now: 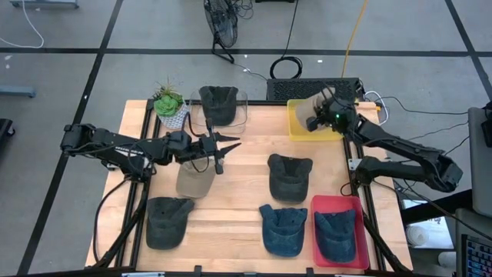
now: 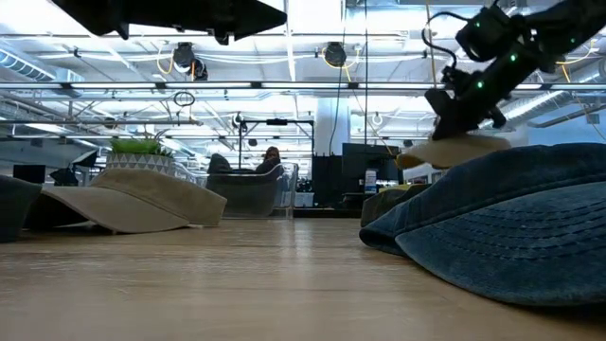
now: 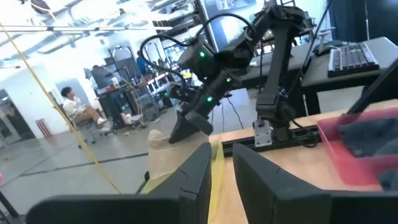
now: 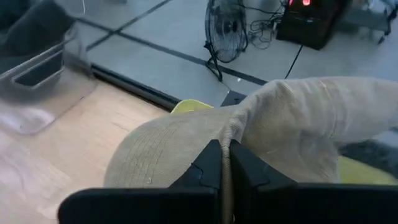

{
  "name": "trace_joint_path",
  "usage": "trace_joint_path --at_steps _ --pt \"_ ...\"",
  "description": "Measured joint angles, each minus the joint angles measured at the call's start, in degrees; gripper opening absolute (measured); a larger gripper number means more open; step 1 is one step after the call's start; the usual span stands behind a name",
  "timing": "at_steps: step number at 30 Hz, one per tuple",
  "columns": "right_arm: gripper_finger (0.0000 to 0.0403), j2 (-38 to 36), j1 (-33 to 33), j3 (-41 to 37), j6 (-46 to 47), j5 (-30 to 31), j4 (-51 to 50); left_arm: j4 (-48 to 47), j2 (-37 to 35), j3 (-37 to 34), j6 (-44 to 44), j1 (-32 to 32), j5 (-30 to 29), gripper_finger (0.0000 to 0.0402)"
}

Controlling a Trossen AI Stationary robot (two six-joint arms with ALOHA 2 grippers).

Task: Pick & Place hat
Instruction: Put the bottom brown cap into the yellow bin

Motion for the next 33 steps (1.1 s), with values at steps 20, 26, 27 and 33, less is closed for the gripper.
trace_joint_path --at_steps 20,26,27,33 --pt "0.0 0.0 -0.5 -16.5 8.4 5.9 23.1 -2.2 0.0 0.0 -1.4 -0.3 0.1 0.0079" --pt "0.0 0.0 -0.5 -20.3 8.4 5.8 30.1 -2.2 0.0 0.0 -1.6 -0.3 2.6 0.0079" --pt "0.0 0.0 -0.5 -20.8 8.4 5.8 30.7 -2.2 0.0 0.0 -1.6 -0.3 2.6 0.0079" --pt "0.0 0.0 -0.5 -22.2 9.4 5.6 31.1 -2.2 0.0 0.0 -1.7 -0.2 2.7 0.0079"
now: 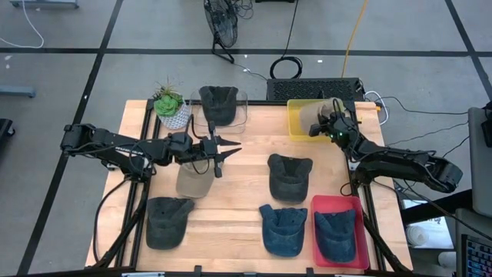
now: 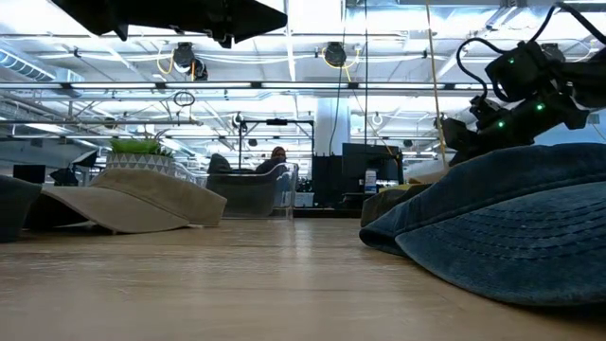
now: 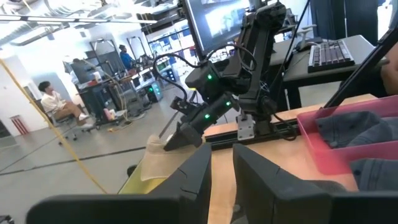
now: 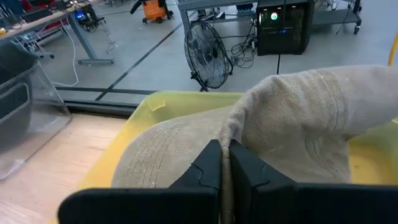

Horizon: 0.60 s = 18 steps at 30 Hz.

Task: Pick & Place hat
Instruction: Put the bottom brown cap into the yellow bin

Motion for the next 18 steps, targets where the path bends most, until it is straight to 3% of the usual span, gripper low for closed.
trace_joint_path --at_steps 11,18 --pt "0.0005 0.0 0.0 -0.1 -0.1 -0.1 0.0 0.0 0.0 0.0 0.0 0.0 0.0 0.0079" --pt "0.0067 0.0 0.0 -0.1 -1.0 -0.1 1.7 -0.7 0.0 0.0 0.0 0.0 0.0 0.0079"
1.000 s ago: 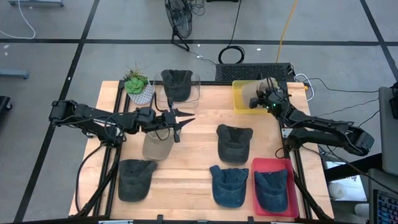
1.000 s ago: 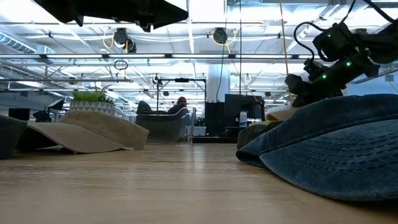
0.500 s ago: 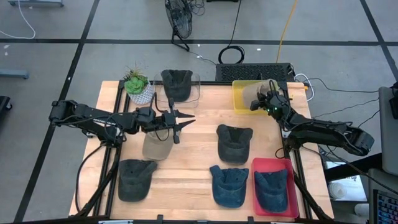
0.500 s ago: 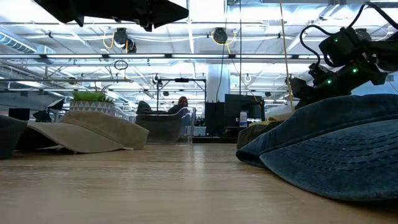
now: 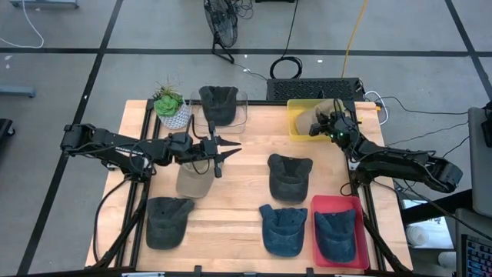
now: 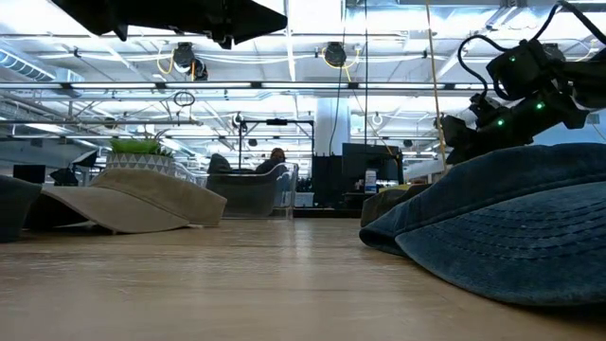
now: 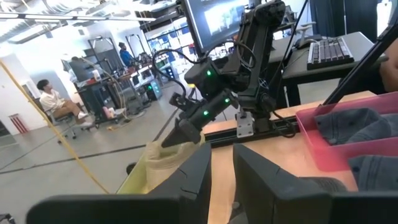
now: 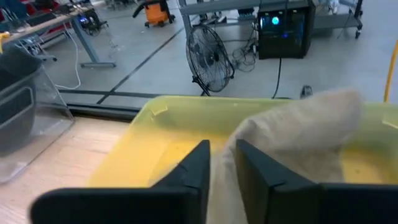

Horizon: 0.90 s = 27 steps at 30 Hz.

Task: Pick & Place hat
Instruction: Put the bottom brown cap into the yellow bin, then put the right black cap into the transparent bin

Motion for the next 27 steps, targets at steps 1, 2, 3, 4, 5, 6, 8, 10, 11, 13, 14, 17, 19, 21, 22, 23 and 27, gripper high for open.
trace_joint_path --at_steps 1,2,3,4,5,6,8,10,11,13,14,17,19,21,22,23,27 --pt "0.0078 0.0 0.1 0.0 -0.7 0.0 0.6 -0.2 0.0 0.0 0.0 0.0 0.0 0.0079" --pt "0.0088 0.0 0.3 0.0 -1.3 0.0 1.3 -0.3 0.0 0.0 0.0 0.0 0.0 0.0079" --pt "0.0097 0.0 0.5 0.0 -2.0 0.0 2.1 -0.4 0.0 0.0 0.0 0.0 0.0 0.0078" --pt "0.0105 0.0 0.8 0.0 -2.8 0.0 3.2 -0.6 0.0 0.0 0.0 0.0 0.0 0.0079" --pt "0.0113 0.0 1.0 0.0 -3.7 0.0 4.3 -0.6 0.0 0.0 0.0 0.0 0.0 0.0079" --pt "0.0119 -0.1 1.3 0.0 -4.4 0.0 5.5 -0.6 0.0 0.0 0.0 0.0 0.0 0.0078" --pt "0.0129 -0.4 1.8 0.0 -5.2 0.0 7.6 -0.7 0.0 0.0 0.0 0.0 0.0 0.0079" --pt "0.0133 -1.1 2.5 0.0 -5.2 0.0 8.1 -1.0 0.0 0.0 0.0 0.0 0.0 0.0078" --pt "0.0134 -1.4 2.9 0.0 -5.2 0.0 8.1 -1.1 0.0 0.0 0.0 0.0 0.0 0.0078" --pt "0.0133 -2.1 4.0 0.0 -5.3 0.0 7.4 -1.5 0.0 0.0 0.0 0.0 0.0 0.0079" --pt "0.0131 -2.4 4.6 0.0 -5.6 0.0 7.2 -1.6 0.0 0.0 0.0 0.0 0.0 0.0078" --pt "0.0126 -3.3 7.2 0.0 -8.3 -0.9 6.9 -1.8 0.0 0.0 -0.7 0.0 0.0 0.0078" --pt "0.0124 -4.0 8.9 0.0 -10.6 -2.5 7.3 -1.8 0.0 0.0 -2.2 0.0 -0.1 0.0079" --pt "0.0122 -4.8 10.5 0.3 -11.3 -3.6 7.2 -2.4 -0.5 0.0 -3.3 0.0 -0.7 0.0078" --pt "0.0122 -5.0 11.2 0.6 -11.3 -4.5 7.3 -3.6 -1.4 0.0 -3.9 0.0 -1.4 0.0078" --pt "0.0122 -5.2 12.1 0.8 -11.3 -5.9 7.3 -4.0 -2.3 0.0 -4.7 0.0 -1.9 0.0078" --pt "0.0121 -4.6 15.7 1.6 -11.2 -13.4 7.4 -11.5 -6.9 0.8 -9.4 0.0 -2.2 0.0078"
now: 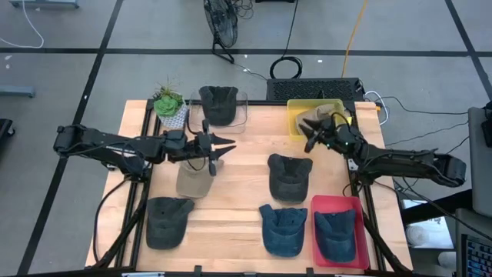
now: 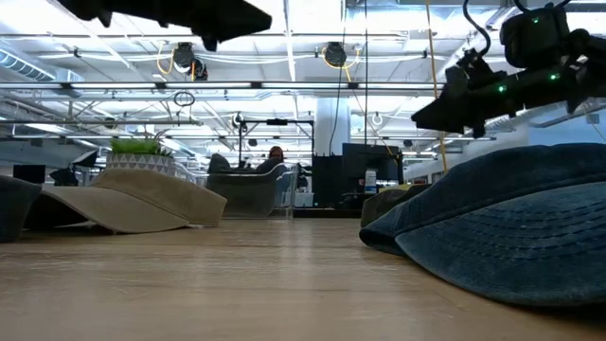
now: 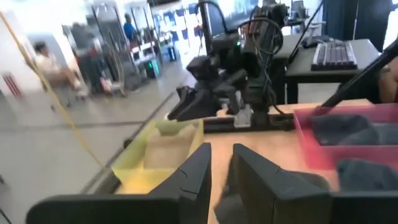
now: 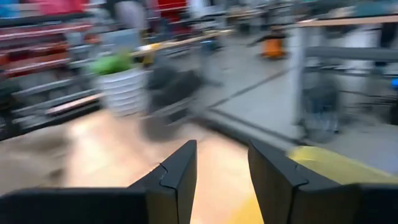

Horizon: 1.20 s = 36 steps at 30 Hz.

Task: Pick & Place hat
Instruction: Put the right black cap into the transparent bin

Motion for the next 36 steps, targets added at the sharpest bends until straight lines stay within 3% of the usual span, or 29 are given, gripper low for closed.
trace_joint_path --at_steps 4,10,15,19,23,36 --pt "0.0121 0.7 3.2 0.9 -1.4 -4.6 -0.4 0.1 -2.4 0.3 -4.7 0.0 0.0 0.0078" --pt "0.0121 0.6 7.3 5.1 -1.5 -5.9 -0.6 -0.4 -2.4 0.4 -6.2 -0.6 0.1 0.0078" --pt "0.0121 0.8 13.3 8.8 -1.8 -10.4 -2.1 -9.2 -3.6 0.3 -7.9 -2.1 0.6 0.0078" --pt "0.0121 2.8 18.0 12.3 -3.9 -10.1 -7.5 -15.7 -5.2 1.3 -7.5 -3.1 0.6 0.0078" --pt "0.0121 7.2 21.5 16.0 -6.0 -7.2 -13.5 -16.1 -7.0 2.0 -6.8 -4.2 0.6 0.0078" --pt "0.0121 18.5 25.9 23.2 -6.2 -7.4 -24.1 -23.4 -14.0 1.9 -2.1 -6.9 0.6 0.0079"
